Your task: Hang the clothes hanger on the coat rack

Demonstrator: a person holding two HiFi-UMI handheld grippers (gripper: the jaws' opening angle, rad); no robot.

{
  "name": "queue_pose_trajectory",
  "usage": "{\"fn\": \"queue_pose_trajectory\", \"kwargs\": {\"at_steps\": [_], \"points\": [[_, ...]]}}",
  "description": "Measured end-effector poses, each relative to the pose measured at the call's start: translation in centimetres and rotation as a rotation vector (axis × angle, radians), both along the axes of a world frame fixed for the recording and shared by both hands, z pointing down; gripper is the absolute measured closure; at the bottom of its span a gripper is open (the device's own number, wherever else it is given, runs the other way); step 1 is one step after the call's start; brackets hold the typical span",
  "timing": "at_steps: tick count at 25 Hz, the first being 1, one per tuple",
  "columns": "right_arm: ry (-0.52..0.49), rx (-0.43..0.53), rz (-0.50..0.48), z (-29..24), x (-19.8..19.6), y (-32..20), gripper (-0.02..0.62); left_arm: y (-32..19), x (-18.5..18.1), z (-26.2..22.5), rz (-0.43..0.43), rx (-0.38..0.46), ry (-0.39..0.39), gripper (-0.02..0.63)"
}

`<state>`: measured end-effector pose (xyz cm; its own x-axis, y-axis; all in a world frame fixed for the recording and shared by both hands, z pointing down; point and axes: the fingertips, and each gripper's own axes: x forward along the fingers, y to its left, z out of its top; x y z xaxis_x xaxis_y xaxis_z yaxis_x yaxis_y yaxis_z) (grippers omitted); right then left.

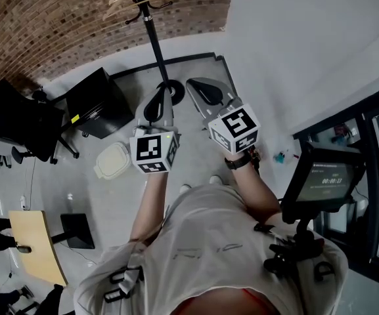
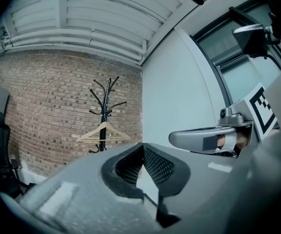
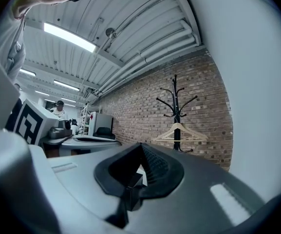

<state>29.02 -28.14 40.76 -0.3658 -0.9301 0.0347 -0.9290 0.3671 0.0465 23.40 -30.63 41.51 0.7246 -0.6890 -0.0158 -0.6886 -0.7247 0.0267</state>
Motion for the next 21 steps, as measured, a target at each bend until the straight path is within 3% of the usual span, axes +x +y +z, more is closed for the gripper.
{"fn": "queue_pose_trajectory", "kwargs": {"at_steps": [21], "points": [[0.017,-0.047,0.035,1.2,-1.1,0.6,0.591,0.6,-1.1,1.1,0.025,-0.044,0.011,0.606]]}}
